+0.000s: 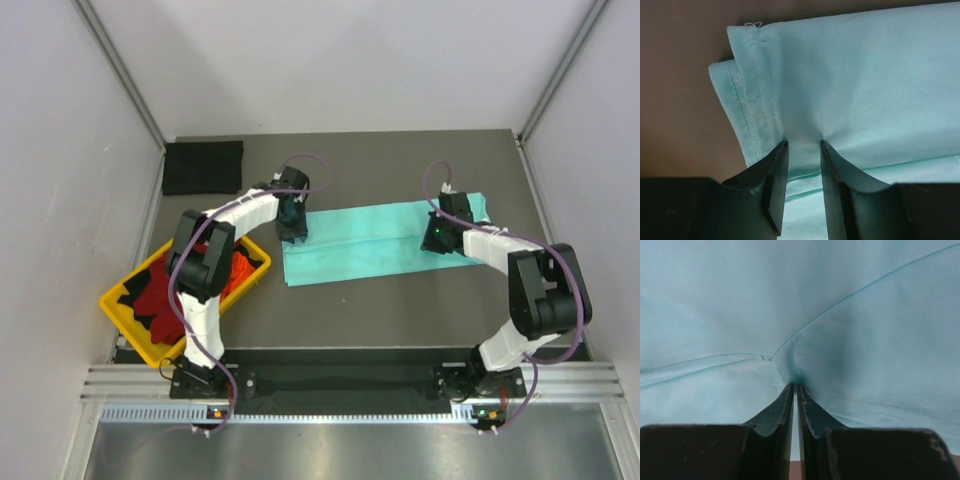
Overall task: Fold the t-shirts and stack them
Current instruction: Fold the tshirt
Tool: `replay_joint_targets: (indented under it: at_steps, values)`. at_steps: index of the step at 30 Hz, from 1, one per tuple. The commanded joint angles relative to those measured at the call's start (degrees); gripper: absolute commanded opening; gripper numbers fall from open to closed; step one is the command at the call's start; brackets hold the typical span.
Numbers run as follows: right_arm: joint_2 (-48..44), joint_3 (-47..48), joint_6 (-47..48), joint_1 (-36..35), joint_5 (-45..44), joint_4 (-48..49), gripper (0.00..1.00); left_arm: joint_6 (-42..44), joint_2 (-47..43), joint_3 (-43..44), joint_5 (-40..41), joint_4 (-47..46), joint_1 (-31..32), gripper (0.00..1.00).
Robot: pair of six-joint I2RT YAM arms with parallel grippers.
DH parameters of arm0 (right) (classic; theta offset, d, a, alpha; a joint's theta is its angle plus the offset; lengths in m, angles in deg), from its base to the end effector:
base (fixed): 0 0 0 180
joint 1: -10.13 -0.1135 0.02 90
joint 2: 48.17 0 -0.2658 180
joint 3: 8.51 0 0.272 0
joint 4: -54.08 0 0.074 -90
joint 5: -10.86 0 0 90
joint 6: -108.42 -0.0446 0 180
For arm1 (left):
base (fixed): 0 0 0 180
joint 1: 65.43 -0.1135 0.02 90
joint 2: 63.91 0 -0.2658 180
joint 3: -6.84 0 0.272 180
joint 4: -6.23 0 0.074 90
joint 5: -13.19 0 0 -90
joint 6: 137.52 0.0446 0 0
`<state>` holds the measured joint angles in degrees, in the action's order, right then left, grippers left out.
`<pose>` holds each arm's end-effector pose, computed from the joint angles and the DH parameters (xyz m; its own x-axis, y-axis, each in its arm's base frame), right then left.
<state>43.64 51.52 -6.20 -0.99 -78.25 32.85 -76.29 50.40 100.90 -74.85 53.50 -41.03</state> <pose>0.3246 0.0645 0.1412 -0.7967 0.2679 -0.5418 0.1429 0.9545 0.2619 0.3922 -0.1762 0.1520 -0.9306 -0.1061 -0.3504 -0.0535 0.9863 -0.1563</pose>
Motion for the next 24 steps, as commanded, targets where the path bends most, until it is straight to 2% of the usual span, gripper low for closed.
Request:
replay_joint_targets:
  at_steps: [1, 3, 7, 8, 10, 11, 12, 15, 20, 24]
  values:
    - [-6.1, 2.5, 0.2, -0.7, -1.7, -1.9, 0.09, 0.5, -1.7, 1.4, 2.7, 2.0, -0.1, 0.38]
    - [-9.2, 3.7, -0.8, 0.3, -2.5, -4.7, 0.17, 1.3, -4.0, 1.9, 3.1, 2.7, 0.0, 0.38]
    - [-12.9, 3.9, -2.7, 5.0, -2.2, -7.9, 0.25, 4.2, -7.8, 3.0, 1.4, 3.4, 1.3, 0.38]
    - [-13.5, 3.4, -3.6, 7.5, -2.1, -8.3, 0.3, 4.9, -8.6, 2.8, 1.0, 3.4, 1.8, 0.38]
    - [-15.5, 1.6, -4.6, 10.2, -2.3, -8.6, 0.34, 5.9, -10.4, 2.0, -0.6, 3.0, 3.6, 0.38]
    - [-16.7, -0.2, -5.9, 13.9, -2.2, -8.6, 0.36, 6.0, -11.5, 1.6, -1.7, 2.8, 4.3, 0.38]
    - [-17.4, -1.0, -6.5, 15.6, -2.1, -8.2, 0.37, 5.7, -12.0, 1.2, -6.0, 2.2, 4.5, 0.38]
    - [-19.9, -4.6, -7.3, 21.0, -2.0, -7.0, 0.42, 4.4, -14.1, -0.5, -12.6, 0.3, 4.9, 0.38]
    - [-20.4, -8.1, -7.0, 28.1, -2.5, -5.2, 0.44, 4.3, -17.2, -1.1, -14.4, 0.5, 5.2, 0.39]
    - [-18.9, -9.9, -6.3, 30.9, -1.2, -0.9, 0.45, 4.6, -18.6, -0.6, -15.8, 0.8, 5.1, 0.39]
